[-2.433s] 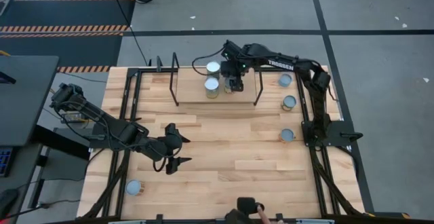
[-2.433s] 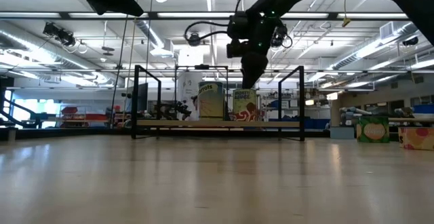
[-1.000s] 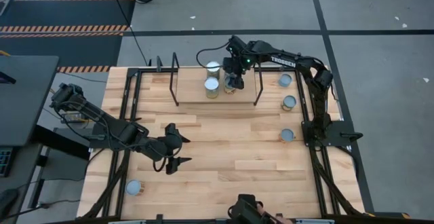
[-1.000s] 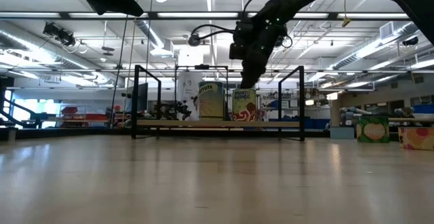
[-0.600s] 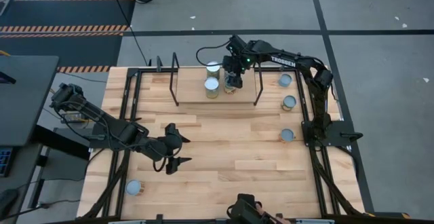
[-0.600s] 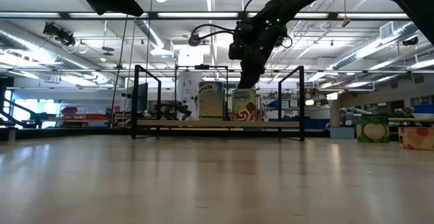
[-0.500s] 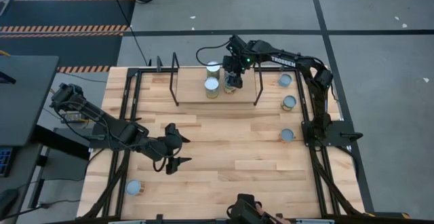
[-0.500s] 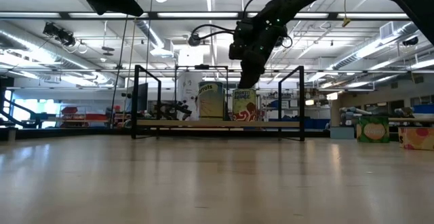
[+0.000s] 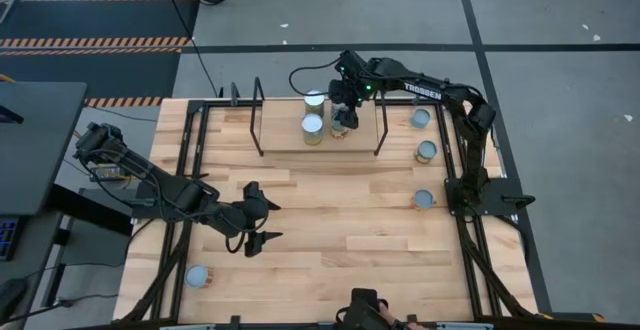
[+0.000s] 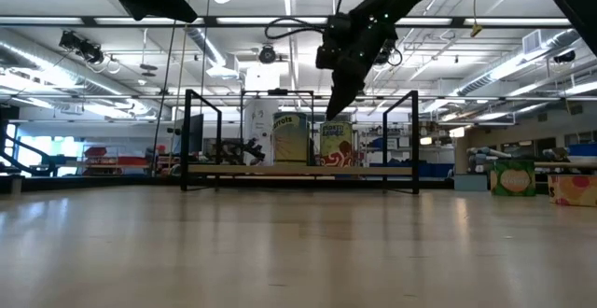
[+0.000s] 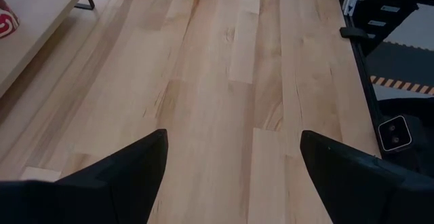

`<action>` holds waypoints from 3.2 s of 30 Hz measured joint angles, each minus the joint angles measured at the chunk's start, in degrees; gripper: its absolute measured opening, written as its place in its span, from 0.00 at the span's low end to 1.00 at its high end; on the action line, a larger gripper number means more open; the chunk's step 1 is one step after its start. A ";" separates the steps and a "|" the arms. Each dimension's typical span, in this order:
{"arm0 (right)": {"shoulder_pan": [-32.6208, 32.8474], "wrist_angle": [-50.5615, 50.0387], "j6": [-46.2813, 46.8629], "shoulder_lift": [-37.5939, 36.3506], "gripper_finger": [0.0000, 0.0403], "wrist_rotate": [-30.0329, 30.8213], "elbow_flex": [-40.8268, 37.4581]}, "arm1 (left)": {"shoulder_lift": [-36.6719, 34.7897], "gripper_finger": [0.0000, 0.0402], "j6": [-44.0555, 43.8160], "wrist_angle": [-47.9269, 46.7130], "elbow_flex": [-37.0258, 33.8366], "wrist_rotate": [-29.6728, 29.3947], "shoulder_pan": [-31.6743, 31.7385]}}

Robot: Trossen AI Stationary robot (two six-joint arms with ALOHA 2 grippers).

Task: Pick and place cans onto a shelf
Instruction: Put the canned spaghetti sauce on the shelf, then put the canned peaches on the shelf

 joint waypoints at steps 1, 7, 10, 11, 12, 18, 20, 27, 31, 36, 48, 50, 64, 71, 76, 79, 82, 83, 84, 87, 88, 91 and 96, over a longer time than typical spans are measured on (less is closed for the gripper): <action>0.17 -0.49 0.06 -0.49 0.73 0.67 0.02 | 0.00 0.85 0.02 0.00 0.00 0.00 -0.02; 2.02 -4.89 1.15 -1.08 0.67 1.23 0.02 | 0.00 0.85 0.02 0.00 0.00 0.00 -0.02; 3.02 -4.39 1.48 -0.96 0.58 2.41 -0.59 | 0.00 0.85 0.02 0.00 0.00 0.00 -0.01; 3.36 -3.54 1.48 -0.96 0.56 3.59 -1.03 | 0.00 0.85 0.02 0.00 0.00 0.00 -0.02; 3.63 -3.06 1.50 -0.90 0.52 5.06 -1.26 | 0.00 0.85 0.02 0.00 0.00 0.00 -0.02; 3.93 -3.22 1.50 -0.87 0.38 6.51 -1.60 | 0.00 0.85 0.02 0.00 0.00 0.00 -0.01; 3.94 -3.23 1.50 -0.87 0.34 6.46 -1.62 | 0.00 0.85 0.02 0.00 0.00 0.00 0.00; 3.86 -0.72 2.02 -0.87 0.26 6.33 -5.09 | 0.00 0.85 0.02 -0.02 0.00 0.00 -0.02; 3.87 0.67 2.16 -1.22 0.26 6.47 -6.84 | 0.00 0.85 0.02 -0.01 0.00 0.00 -0.01; 3.95 -0.16 3.41 -1.13 0.26 5.77 -6.08 | 0.00 0.85 0.02 0.00 0.00 0.00 -0.01; 4.06 -1.62 3.45 -0.91 0.27 5.15 -4.83 | 0.00 0.85 0.02 0.00 0.00 0.00 0.00; 4.06 -1.61 3.44 -0.91 0.27 5.24 -4.81 | 0.00 0.85 0.02 0.00 0.00 0.00 -0.02; 5.54 -1.96 3.18 -5.51 0.27 5.63 -4.74 | 0.00 0.85 0.02 0.00 0.00 0.00 -0.01; 11.87 -9.41 5.71 -16.18 0.27 5.43 -4.68 | 0.00 0.85 0.02 0.00 0.00 0.00 -0.01; 22.53 -16.69 16.30 -24.41 0.26 5.35 -4.68 | 0.00 0.85 0.02 0.00 0.00 0.00 0.00; 31.45 -21.77 25.65 -27.91 0.26 7.78 -4.68 | 0.00 0.85 0.02 0.00 0.00 0.00 0.00; 40.89 -28.84 37.29 -30.58 0.26 14.16 -4.82 | 0.00 0.85 0.02 0.00 0.00 0.00 -0.01; 43.99 -30.64 41.57 -31.53 0.26 16.67 -5.46 | 0.00 0.85 0.02 0.00 0.00 0.00 -0.01; 47.08 -32.35 45.85 -32.48 0.26 19.20 -6.54 | 0.00 0.85 0.00 0.00 0.00 0.00 -0.02; 55.32 -34.70 58.56 -35.55 0.27 24.87 -12.55 | 0.00 0.85 0.02 0.00 0.00 0.00 -0.02; 57.45 -34.68 62.44 -36.72 0.28 25.39 -15.43 | 0.00 0.85 0.02 0.00 0.00 0.00 -0.02; 61.53 -32.09 72.37 -40.09 0.32 24.76 -25.19 | 0.00 0.85 0.02 0.00 0.00 0.00 0.00; 62.27 -23.65 79.47 -45.16 0.49 21.77 -41.28 | 0.00 0.85 0.02 0.00 0.00 0.00 -0.02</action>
